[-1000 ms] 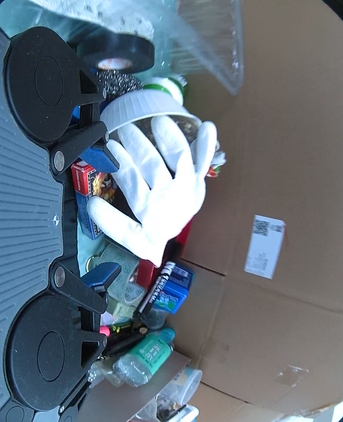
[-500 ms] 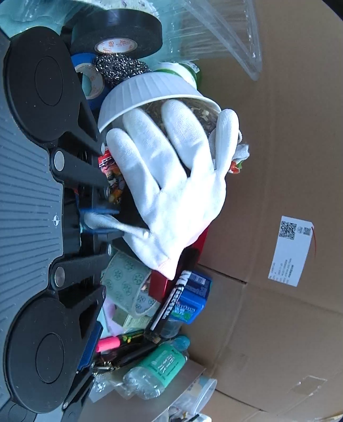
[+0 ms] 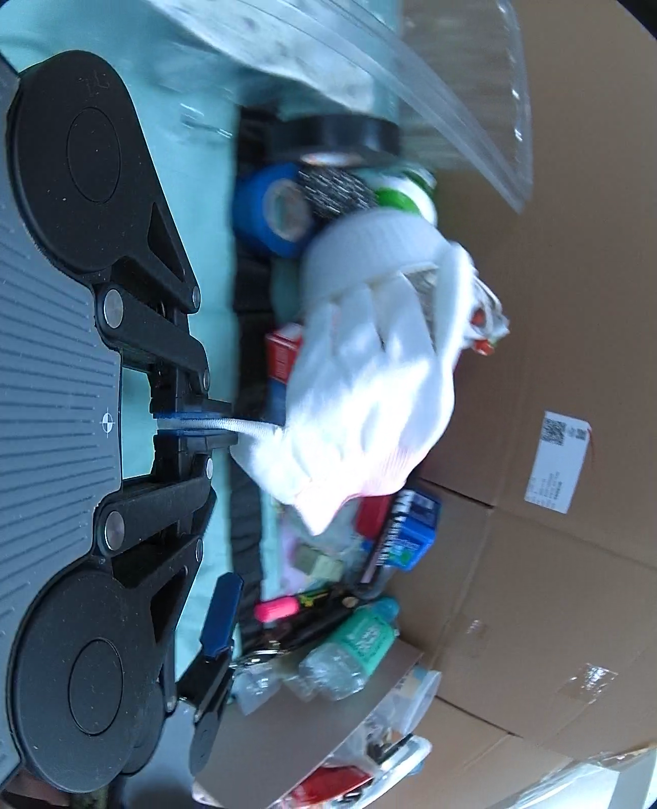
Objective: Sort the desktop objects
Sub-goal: 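Grasp the pink-and-white glove with the left gripper, then carry the glove to the clear tub and release it, then return both grippers from the tub to the table, then grasp the red playing-card box with the left gripper, then carry the card box to the clear tub and release it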
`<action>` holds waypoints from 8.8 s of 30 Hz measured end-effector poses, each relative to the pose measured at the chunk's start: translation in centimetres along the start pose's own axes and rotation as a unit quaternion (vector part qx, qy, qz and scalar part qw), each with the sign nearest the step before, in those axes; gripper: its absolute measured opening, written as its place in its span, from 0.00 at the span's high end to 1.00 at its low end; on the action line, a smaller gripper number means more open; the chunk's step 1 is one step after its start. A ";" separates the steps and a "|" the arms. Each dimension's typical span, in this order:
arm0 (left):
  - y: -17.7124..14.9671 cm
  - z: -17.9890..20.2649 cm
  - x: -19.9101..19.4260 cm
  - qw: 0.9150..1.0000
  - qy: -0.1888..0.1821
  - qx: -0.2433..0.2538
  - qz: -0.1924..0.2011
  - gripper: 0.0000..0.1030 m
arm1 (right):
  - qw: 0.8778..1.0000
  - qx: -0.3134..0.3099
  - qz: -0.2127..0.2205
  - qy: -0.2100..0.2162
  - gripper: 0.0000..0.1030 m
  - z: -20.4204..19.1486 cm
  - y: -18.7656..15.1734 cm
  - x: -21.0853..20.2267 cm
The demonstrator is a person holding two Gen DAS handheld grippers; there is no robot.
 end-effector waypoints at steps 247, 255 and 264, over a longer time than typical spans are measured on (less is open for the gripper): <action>-4.4 0.3 -3.3 0.997 -0.005 -0.064 -0.030 0.49 | 0.992 -0.086 -0.048 0.077 0.41 -5.0 -4.7 -5.3; -4.2 0.7 -2.8 0.999 0.006 -0.047 -0.025 0.45 | 0.993 -0.086 -0.050 0.062 0.45 -5.3 -4.4 -4.7; -1.7 1.6 -6.2 0.999 0.014 -0.029 0.027 0.47 | 0.994 -0.095 -0.019 0.057 0.53 -6.9 -2.1 -7.7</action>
Point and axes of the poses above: each gripper's, at about its wrist camera, not at the fingertips, and x roughly the way its jaws point, z to its right, y to its top, the point moved 6 cm from there along x, roughly the way its jaws point, and after that the axes turned 8 degrees about z, right-handed, at the moved point
